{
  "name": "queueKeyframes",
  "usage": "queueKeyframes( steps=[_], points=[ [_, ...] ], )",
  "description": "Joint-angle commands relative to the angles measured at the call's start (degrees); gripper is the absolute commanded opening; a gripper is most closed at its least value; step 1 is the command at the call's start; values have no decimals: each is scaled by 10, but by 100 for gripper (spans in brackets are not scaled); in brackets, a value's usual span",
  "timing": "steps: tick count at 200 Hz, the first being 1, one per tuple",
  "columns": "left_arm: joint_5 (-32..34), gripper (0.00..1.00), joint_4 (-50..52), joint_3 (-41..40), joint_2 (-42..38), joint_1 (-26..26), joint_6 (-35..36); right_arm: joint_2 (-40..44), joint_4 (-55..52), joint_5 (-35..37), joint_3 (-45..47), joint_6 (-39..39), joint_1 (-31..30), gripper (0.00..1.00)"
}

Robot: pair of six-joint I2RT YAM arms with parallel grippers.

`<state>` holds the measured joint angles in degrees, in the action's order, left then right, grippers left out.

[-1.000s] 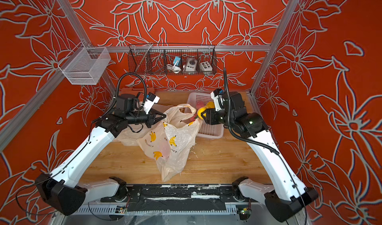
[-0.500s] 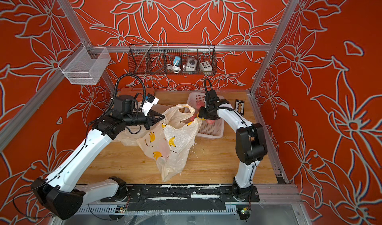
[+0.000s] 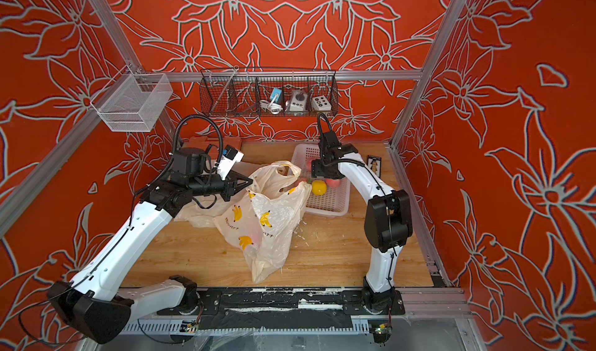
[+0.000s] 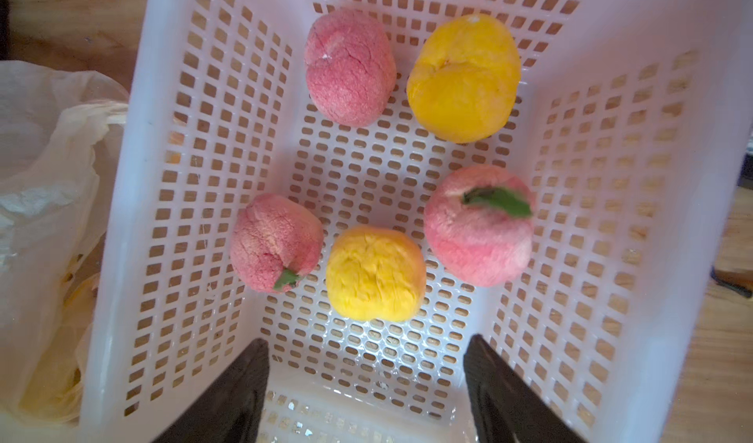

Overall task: Place the peach into a plastic bag & tie a knot
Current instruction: Place the peaches in the basket, then pick up the peach from the basket.

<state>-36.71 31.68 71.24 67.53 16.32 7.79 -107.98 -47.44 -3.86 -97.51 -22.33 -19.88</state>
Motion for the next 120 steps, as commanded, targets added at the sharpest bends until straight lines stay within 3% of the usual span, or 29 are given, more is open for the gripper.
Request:
queueKeyframes(
  steps=[1, 23, 54, 120],
  points=[
    [-14, 0, -11, 1, -3, -2, 2, -40, -26, 31, -55, 4, -1, 76],
    [-20, 0, -16, 0, -3, -3, -3, -92, -37, 78, -135, 15, 9, 76],
    [-26, 0, -15, -2, -6, -2, -4, -191, -91, 91, -257, 14, 32, 77],
    [-34, 0, -21, -3, -2, -2, -9, -286, -79, 49, -313, -1, 53, 81]
  ],
)
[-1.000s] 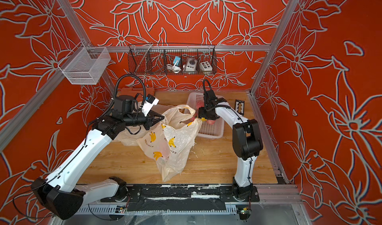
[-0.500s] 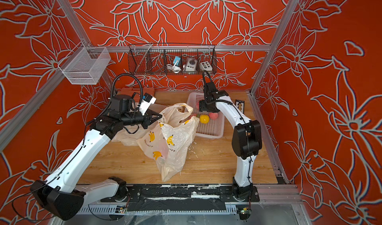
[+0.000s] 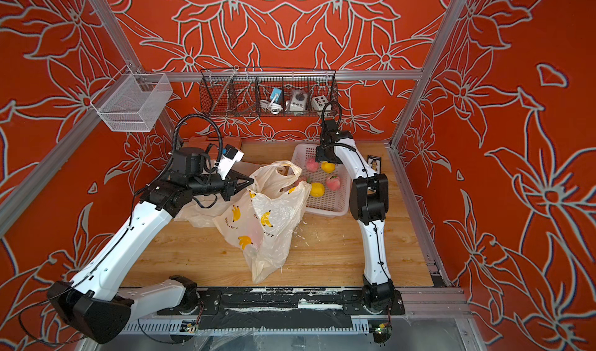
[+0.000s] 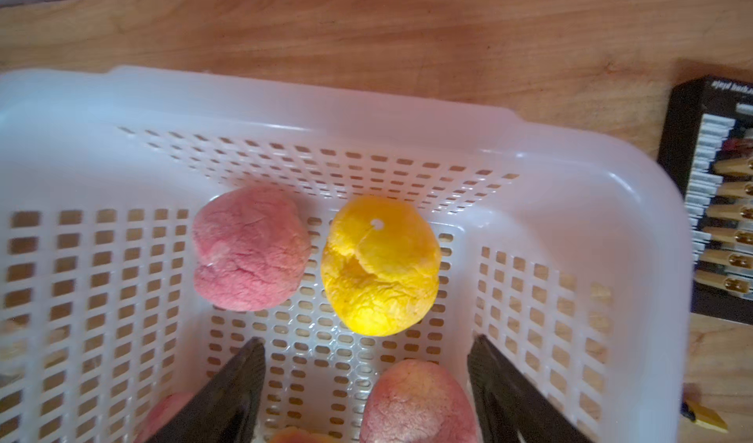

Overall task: Place the peach into a plastic bag & tie a knot
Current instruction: Pick up the peach from the basket, then place the peach in the plastic bag.

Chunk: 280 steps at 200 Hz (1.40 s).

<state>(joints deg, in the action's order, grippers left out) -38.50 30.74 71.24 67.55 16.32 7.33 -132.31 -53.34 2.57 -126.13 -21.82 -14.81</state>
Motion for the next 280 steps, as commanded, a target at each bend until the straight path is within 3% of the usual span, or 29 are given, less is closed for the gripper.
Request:
queueKeyframes(
  steps=[1, 43, 76, 94, 143, 176, 196, 223, 280],
  points=[
    [-16, 0, -12, -3, -2, -2, -5, -45, -21, -17, -28, -7, 3, 81],
    [-16, 0, -7, 2, -5, -3, -6, -88, 2, -62, -45, -27, 14, 74],
    [-14, 0, -5, 1, -8, -2, -6, -44, 27, -88, -1, -36, 15, 46],
    [-11, 0, -11, 0, -7, -2, -10, 36, 56, -92, 64, -43, 13, 39],
    [-9, 0, -35, 12, 15, 10, -30, 351, 96, -108, 284, -45, -29, 36],
    [-1, 0, -34, 22, 32, 23, -28, 551, 62, -132, 397, -11, -101, 34],
    [-1, 0, -35, 29, 42, 32, -24, 624, 41, -156, 428, -15, -153, 32],
    [-2, 0, -39, 37, 54, 53, -22, 630, 53, -206, 407, -33, -219, 32],
    [9, 0, -39, 36, 35, 73, -27, 474, 93, -191, 362, -22, -290, 30]
  ],
)
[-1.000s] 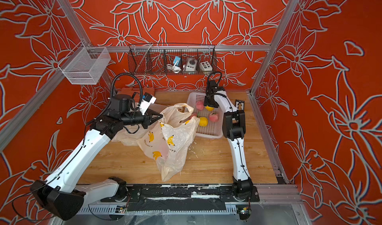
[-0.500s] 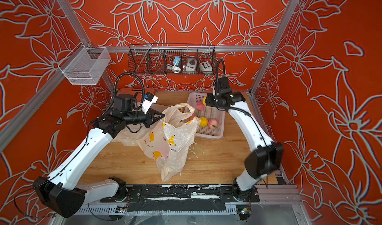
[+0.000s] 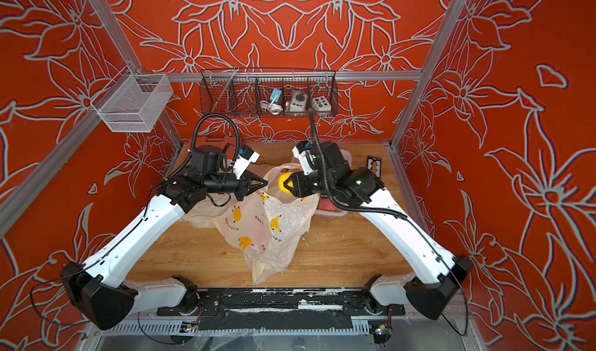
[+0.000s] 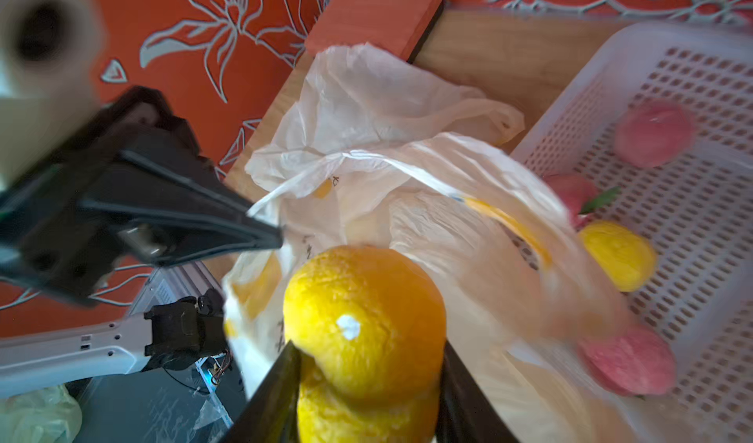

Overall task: Place the peach into a plastic bag & tie a knot
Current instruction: Place the peach in the plastic bag.

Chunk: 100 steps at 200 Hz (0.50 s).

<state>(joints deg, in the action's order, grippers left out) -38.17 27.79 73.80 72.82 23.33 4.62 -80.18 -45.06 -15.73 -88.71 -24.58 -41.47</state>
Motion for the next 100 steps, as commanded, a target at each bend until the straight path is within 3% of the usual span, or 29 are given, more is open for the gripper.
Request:
queueKeyframes(
  steps=[1, 12, 38, 53, 75, 100],
  points=[
    [6, 0, -9, 10, -18, 3, 0, -48, 10, -9, -13, 5, -25, 30],
    [9, 0, -7, 9, -21, 2, 5, -61, 8, -11, -14, 1, -48, 35],
    [13, 0, -15, 0, -19, 2, 9, -65, 3, -47, -10, -25, -57, 65],
    [16, 0, -26, -7, -21, 2, 6, -51, -11, -67, -12, -30, -49, 75],
    [23, 0, -24, -12, -26, 2, 12, -10, -35, -102, -2, -44, -26, 80],
    [31, 0, -28, -21, -34, 1, 11, 56, -99, -43, -7, -54, -6, 78]
  ],
)
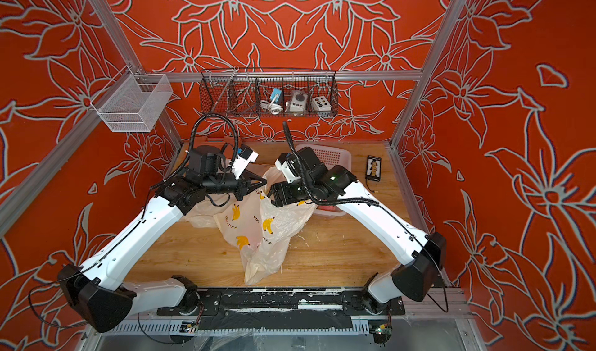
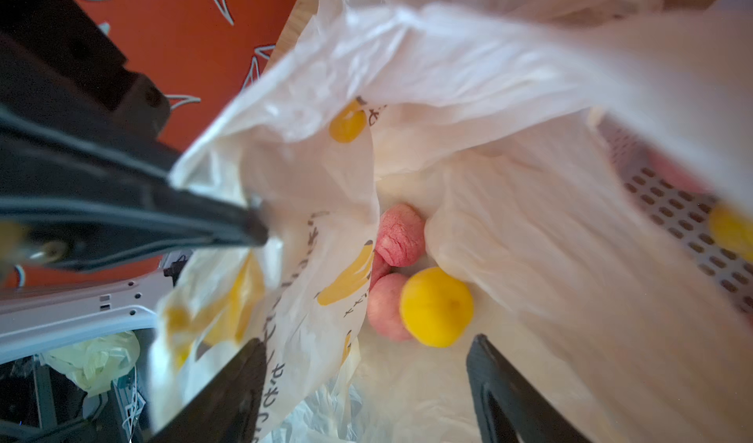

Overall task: Place the peach into a plastic bag & tie a knot
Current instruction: Place the peach in the plastic bag, then adjust the plastic bag at the center of the board.

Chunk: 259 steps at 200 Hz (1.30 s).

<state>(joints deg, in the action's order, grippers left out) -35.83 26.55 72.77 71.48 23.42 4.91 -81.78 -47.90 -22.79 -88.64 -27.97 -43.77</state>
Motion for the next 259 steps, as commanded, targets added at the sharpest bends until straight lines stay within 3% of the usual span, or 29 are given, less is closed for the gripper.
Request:
queueKeyframes(
  steps=[1, 25, 43, 70, 109, 140, 158, 183, 196, 222, 259],
  points=[
    [7, 0, -16, -11, -22, 1, 8, 75, -74, 32, -8, -20, 18, 78],
    [7, 0, -33, -24, -30, 1, -8, 119, -167, 134, -15, -50, 28, 79],
    [5, 0, -45, -32, -36, 1, -17, 140, -216, 195, 19, -119, 38, 85],
    [-2, 0, -63, -46, -42, 1, -30, 155, -145, 160, 105, -223, 52, 93],
    [-6, 0, -74, -58, -47, 6, -42, 92, 1, 79, 128, -296, 67, 95],
    [-2, 0, -76, -61, -51, 9, -44, 76, 58, 52, 195, -373, 68, 88],
    [1, 0, -80, -63, -55, 10, -49, 90, 97, 56, 236, -407, 69, 67],
    [35, 0, -83, -66, -71, 10, -70, 94, 66, 101, 189, -314, 85, 21],
    [84, 0, -79, -64, -88, 10, -97, 80, 30, 108, 124, -212, 97, 8],
    [160, 0, -80, -62, -122, 12, -177, 25, -63, 55, -69, -28, 104, 1],
    [209, 0, -188, -132, -197, 98, -240, -12, -148, 32, -258, 64, 104, 0]
  ],
)
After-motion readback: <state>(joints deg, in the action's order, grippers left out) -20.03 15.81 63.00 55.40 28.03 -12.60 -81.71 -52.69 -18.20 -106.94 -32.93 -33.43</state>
